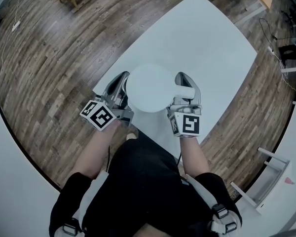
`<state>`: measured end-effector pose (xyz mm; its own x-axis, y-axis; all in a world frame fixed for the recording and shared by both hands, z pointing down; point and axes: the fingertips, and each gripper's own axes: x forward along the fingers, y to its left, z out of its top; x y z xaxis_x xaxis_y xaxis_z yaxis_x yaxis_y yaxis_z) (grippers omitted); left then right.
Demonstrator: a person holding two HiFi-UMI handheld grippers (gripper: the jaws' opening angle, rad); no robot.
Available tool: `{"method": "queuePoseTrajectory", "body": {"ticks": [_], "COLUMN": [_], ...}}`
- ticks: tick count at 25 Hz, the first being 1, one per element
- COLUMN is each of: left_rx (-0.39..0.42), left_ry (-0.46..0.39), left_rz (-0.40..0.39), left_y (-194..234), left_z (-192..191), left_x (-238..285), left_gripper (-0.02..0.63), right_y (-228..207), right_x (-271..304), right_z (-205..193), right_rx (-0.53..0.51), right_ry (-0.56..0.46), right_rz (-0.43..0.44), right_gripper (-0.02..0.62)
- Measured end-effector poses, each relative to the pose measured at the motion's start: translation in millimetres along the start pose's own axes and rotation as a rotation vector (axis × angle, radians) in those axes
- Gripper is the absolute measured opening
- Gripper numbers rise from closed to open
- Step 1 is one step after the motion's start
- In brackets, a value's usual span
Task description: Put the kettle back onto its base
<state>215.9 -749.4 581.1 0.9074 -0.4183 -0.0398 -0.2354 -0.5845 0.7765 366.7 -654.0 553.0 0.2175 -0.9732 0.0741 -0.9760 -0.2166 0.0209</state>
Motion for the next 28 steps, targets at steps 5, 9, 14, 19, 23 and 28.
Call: {"method": "queuePoseTrajectory", "body": {"ticks": [5, 9, 14, 19, 23, 28], "left_rx": [-0.015, 0.003, 0.032, 0.043, 0.052, 0.079], "left_ry": [-0.017, -0.028, -0.030, -0.026, -0.019, -0.018], "left_rz": [-0.003, -0.028, -0.061, -0.061, -0.078, -0.091], "left_y": [7.5, 6.1, -0.9, 1.1, 0.6, 1.1], "left_z": [-7.1, -7.4, -10.4, -18.9, -20.9, -22.2], "left_x": [-6.9, -10.7, -12.7, -16.8, -15.9, -16.9], "left_gripper": [-0.002, -0.002, -0.002, 0.000, 0.000, 0.000], "right_y": [4.7, 7.1, 5.4, 6.9, 4.6, 3.1], "right_x": [-2.0, -5.3, -15.4, -25.7, -27.0, -27.7], "right_z": [-8.3, -10.2, -10.8, -19.5, -21.9, -25.4], "right_rx": [-0.016, -0.014, -0.013, -0.021, -0.014, -0.010], "right_ry": [0.012, -0.003, -0.024, -0.031, -0.046, -0.042], "right_rz": [0.006, 0.005, -0.013, -0.025, -0.042, -0.064], "right_gripper": [0.005, 0.005, 0.005, 0.005, 0.005, 0.006]}}
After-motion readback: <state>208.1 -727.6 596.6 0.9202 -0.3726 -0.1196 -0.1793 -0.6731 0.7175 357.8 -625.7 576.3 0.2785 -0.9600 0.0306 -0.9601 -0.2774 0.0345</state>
